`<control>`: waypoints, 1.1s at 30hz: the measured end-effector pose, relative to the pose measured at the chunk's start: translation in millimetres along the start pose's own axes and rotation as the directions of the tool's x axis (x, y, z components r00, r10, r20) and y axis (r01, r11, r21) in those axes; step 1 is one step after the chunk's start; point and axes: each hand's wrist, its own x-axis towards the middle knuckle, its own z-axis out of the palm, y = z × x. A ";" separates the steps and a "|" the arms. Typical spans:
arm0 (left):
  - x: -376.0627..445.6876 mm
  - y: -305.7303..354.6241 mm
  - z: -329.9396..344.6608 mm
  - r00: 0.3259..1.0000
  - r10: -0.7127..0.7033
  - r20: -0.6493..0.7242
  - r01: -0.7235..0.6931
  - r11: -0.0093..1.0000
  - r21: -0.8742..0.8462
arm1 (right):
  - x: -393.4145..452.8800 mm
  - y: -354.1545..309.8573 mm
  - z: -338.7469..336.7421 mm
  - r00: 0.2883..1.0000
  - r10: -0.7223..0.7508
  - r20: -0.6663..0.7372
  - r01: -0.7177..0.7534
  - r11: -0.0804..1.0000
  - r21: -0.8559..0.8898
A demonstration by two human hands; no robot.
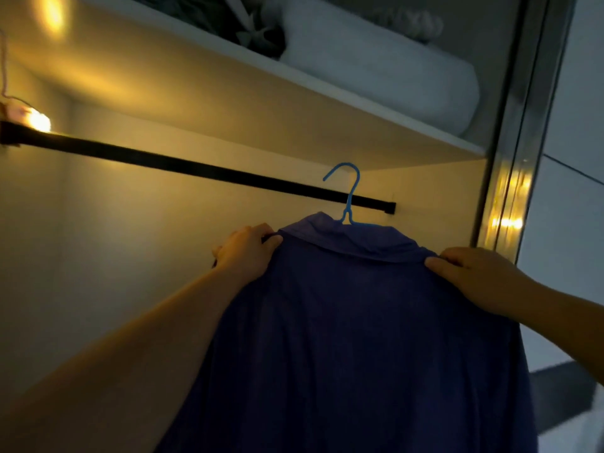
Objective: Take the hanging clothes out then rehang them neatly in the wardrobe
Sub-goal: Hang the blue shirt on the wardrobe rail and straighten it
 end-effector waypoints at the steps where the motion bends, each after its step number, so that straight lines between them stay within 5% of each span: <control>1: 10.4 -1.8 5.9 1.000 -0.003 0.001 0.003 1.000 -0.013 | 8.4 0.5 3.9 1.000 0.006 0.001 -0.006 1.000 -0.007; 9: 89.6 -27.9 60.1 0.997 0.015 0.080 0.001 0.983 -0.185 | 77.4 7.7 41.1 0.996 0.092 -0.019 -0.093 0.992 -0.080; 33: 195.5 -7.2 146.3 0.991 0.109 0.078 -0.091 0.974 -0.207 | 177.3 65.6 68.7 0.983 0.152 -0.106 -0.165 0.979 -0.122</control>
